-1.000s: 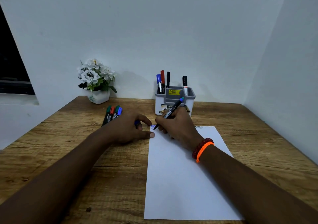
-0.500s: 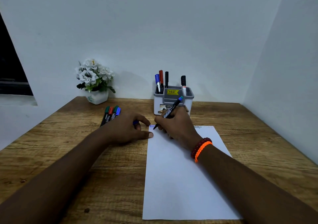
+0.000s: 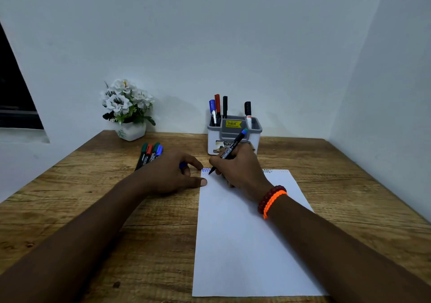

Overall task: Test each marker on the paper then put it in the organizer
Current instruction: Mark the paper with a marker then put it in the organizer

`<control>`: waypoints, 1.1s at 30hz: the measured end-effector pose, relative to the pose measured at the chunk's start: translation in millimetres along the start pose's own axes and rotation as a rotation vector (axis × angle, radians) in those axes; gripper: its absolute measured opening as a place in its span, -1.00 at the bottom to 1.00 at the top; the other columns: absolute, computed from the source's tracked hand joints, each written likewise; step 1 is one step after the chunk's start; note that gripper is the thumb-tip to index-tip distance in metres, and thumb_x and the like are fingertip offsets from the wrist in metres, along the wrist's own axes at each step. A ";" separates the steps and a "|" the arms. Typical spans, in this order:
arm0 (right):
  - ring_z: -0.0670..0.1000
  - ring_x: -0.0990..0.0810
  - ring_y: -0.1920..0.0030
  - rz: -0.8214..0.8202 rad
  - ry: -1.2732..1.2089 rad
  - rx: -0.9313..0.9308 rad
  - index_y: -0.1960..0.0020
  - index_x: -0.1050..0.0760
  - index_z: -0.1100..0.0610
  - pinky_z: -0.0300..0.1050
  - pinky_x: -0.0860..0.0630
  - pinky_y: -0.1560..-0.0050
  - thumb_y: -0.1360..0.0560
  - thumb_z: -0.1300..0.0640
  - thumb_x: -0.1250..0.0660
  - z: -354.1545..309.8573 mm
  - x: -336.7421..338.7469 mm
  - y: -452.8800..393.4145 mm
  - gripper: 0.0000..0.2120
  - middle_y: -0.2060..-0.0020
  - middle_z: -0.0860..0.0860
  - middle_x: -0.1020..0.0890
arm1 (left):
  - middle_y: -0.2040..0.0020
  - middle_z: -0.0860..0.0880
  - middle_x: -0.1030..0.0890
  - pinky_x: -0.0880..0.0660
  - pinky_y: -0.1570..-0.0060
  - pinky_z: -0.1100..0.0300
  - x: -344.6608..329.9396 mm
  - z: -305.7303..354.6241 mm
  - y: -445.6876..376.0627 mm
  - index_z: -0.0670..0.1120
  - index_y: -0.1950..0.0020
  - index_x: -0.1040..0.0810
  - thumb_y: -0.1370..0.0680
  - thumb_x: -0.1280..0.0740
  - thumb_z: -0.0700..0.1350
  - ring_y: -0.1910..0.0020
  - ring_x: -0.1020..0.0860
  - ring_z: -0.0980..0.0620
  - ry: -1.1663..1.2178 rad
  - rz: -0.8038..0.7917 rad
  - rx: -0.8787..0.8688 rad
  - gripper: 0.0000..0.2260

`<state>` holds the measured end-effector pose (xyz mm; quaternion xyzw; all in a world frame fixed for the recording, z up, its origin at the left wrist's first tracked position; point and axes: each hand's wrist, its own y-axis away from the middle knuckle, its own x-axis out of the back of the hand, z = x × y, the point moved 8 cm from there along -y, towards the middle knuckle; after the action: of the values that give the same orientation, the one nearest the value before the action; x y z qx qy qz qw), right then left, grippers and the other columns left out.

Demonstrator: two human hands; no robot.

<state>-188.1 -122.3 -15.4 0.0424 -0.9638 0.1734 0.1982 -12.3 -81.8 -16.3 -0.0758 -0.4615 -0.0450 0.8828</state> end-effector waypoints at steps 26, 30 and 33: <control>0.07 -0.60 0.42 0.038 0.053 0.022 0.19 -0.61 0.37 -0.01 -0.53 0.40 -0.48 0.14 -0.50 -3.4 3.5 -2.2 -0.73 0.31 0.20 -0.71 | 0.12 0.07 -0.65 -0.43 0.29 0.37 0.7 1.2 0.1 0.18 -0.26 -0.61 -0.42 -0.50 0.24 0.31 -0.57 0.23 -0.002 0.001 0.004 -0.56; 0.06 -0.69 0.29 0.047 0.069 0.034 0.20 -0.62 0.36 -0.07 -0.57 0.31 -0.47 0.15 -0.50 -4.9 6.4 -1.1 -0.75 0.32 0.15 -0.72 | 0.14 0.06 -0.66 -0.43 0.29 0.36 0.6 -0.2 -0.7 0.18 -0.26 -0.60 -0.42 -0.50 0.24 0.32 -0.57 0.25 -0.002 -0.003 0.009 -0.56; -0.12 -0.62 0.38 0.050 0.071 0.022 0.22 -0.64 0.31 -0.32 -0.47 0.39 -0.47 0.16 -0.51 -3.7 5.7 -1.6 -0.79 0.35 0.07 -0.71 | 0.14 0.06 -0.66 -0.43 0.28 0.34 0.5 -0.6 -0.8 0.18 -0.27 -0.60 -0.42 -0.50 0.25 0.31 -0.57 0.23 0.004 -0.007 0.009 -0.56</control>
<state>-191.7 -122.6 -9.4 0.0144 -0.9549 0.1902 0.2275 -11.7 -82.7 -16.1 -0.0702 -0.4601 -0.0462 0.8839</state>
